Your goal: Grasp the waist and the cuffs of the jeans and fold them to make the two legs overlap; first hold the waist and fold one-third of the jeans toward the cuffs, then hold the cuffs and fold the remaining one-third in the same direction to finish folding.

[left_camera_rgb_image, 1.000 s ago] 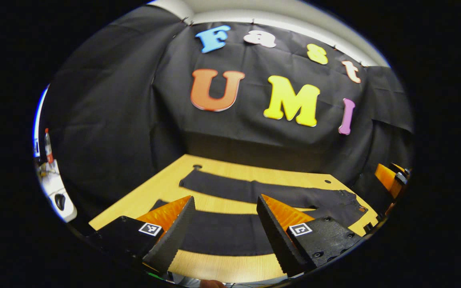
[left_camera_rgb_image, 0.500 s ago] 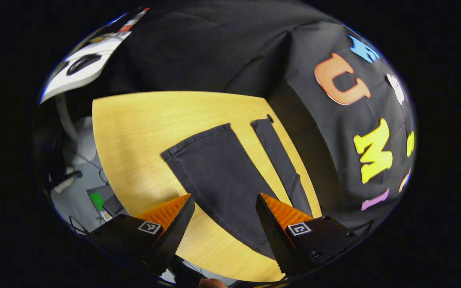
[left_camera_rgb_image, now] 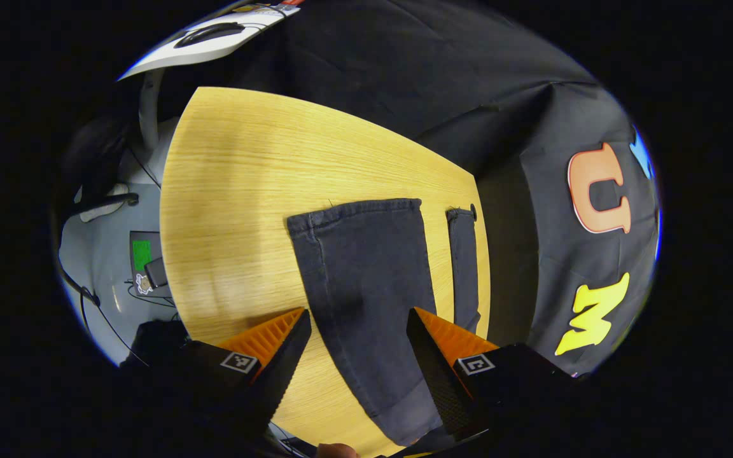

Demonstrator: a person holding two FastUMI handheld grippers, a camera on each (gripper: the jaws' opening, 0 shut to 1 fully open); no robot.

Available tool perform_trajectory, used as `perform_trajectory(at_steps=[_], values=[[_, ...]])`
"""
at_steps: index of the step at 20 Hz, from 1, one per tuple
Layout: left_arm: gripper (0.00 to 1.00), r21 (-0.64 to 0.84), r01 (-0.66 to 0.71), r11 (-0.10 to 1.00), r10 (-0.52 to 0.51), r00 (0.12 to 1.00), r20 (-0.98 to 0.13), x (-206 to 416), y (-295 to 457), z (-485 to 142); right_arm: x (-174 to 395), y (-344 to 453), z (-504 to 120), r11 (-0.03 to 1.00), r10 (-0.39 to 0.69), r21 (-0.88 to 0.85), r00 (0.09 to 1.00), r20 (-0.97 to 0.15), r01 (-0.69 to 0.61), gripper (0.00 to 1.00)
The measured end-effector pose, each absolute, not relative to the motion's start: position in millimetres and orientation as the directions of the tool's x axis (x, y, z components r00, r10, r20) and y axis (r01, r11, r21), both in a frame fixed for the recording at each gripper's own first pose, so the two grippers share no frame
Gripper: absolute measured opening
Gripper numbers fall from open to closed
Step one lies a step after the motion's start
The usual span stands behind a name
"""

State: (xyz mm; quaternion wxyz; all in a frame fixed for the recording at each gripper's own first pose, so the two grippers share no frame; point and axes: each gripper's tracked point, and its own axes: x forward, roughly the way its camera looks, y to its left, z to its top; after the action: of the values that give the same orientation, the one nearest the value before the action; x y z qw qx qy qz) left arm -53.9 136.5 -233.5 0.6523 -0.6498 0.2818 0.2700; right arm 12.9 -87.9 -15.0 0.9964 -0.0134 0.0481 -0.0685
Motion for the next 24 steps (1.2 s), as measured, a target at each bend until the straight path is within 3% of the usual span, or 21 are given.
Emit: perform_trajectory(at_steps=[2,6,9,10,11,12,13,14,15,16,17,18,19,20,21,23,24], values=[[0.96,-0.712,-0.702,-0.038,-0.013,0.712,-0.702,-43.9,142.8,-234.4,11.5,-98.4,-23.5,0.987,-0.159,-0.021,0.981,-0.112,0.158,0.93],[0.95,-0.753,-0.658,0.009,0.002,0.753,-0.658,-27.0,144.1,-232.9,28.9,-139.5,-51.2,0.963,-0.234,0.085,0.953,-0.194,0.254,0.93],[0.93,-0.767,-0.640,-0.050,-0.002,0.768,-0.641,-20.5,146.2,-237.0,47.4,-173.4,-66.1,0.930,-0.282,0.165,0.926,-0.252,0.329,0.95],[0.87,-0.756,-0.651,-0.061,-0.008,0.758,-0.652,-20.6,145.9,-244.2,49.8,-182.6,-72.3,0.920,-0.296,0.180,0.917,-0.268,0.349,0.96],[0.71,-0.746,-0.664,-0.061,-0.018,0.748,-0.664,-23.9,143.9,-250.5,53.5,-193.9,-77.0,0.909,-0.308,0.195,0.908,-0.285,0.369,1.00],[0.37,-0.754,-0.651,-0.088,-0.017,0.758,-0.652,-24.3,143.3,-256.4,60.7,-214.9,-88.6,0.886,-0.316,0.236,0.893,-0.320,0.398,0.93],[0.21,-0.758,-0.645,-0.095,-0.010,0.762,-0.647,-24.7,143.9,-258.0,70.7,-229.6,-103.0,0.860,-0.297,0.294,0.877,-0.377,0.417,0.93],[0.15,-0.764,-0.639,-0.094,-0.005,0.767,-0.641,-24.1,143.8,-258.6,76.5,-237.6,-117.7,0.831,-0.280,0.336,0.855,-0.436,0.444,0.92],[0.11,-0.765,-0.636,-0.101,-0.004,0.769,-0.639,-22.8,144.6,-259.3,79.7,-250.4,-140.4,0.779,-0.252,0.397,0.821,-0.512,0.486,0.98],[0.08,-0.768,-0.632,-0.107,-0.007,0.772,-0.635,-23.7,144.3,-258.9,81.3,-258.3,-161.2,0.727,-0.229,0.430,0.779,-0.583,0.535,0.92],[0.05,-0.771,-0.624,-0.127,-0.011,0.778,-0.628,-23.3,144.4,-258.9,81.7,-264.8,-191.6,0.604,-0.149,0.507,0.713,-0.685,0.614,0.89],[0.04,-0.772,-0.621,-0.134,-0.013,0.780,-0.625,-23.6,144.5,-258.2,79.7,-267.5,-210.2,0.527,-0.089,0.543,0.678,-0.729,0.653,0.96],[0.04,-0.771,-0.623,-0.131,-0.010,0.779,-0.628,-23.2,144.0,-259.6,75.9,-271.3,-231.4,0.469,-0.041,0.554,0.643,-0.764,0.688,0.88],[0.04,-0.769,-0.624,-0.138,-0.006,0.777,-0.629,-23.6,144.9,-259.7,76.6,-273.2,-240.0,0.457,-0.029,0.550,0.630,-0.776,0.699,0.88],[0.04,-0.767,-0.624,-0.148,-0.003,0.776,-0.631,-23.1,144.0,-259.4,75.7,-274.6,-247.2,0.458,-0.026,0.536,0.614,-0.789,0.709,0.95],[0.04,-0.758,-0.631,-0.164,0.006,0.768,-0.640,-22.7,144.7,-259.6,76.6,-274.6,-260.3,0.466,-0.019,0.512,0.587,-0.809,0.722,0.95],[0.04,-0.753,-0.637,-0.165,0.010,0.762,-0.647,-23.0,145.2,-260.0,77.6,-271.2,-265.2,0.472,-0.006,0.513,0.585,-0.811,0.717,0.87]])
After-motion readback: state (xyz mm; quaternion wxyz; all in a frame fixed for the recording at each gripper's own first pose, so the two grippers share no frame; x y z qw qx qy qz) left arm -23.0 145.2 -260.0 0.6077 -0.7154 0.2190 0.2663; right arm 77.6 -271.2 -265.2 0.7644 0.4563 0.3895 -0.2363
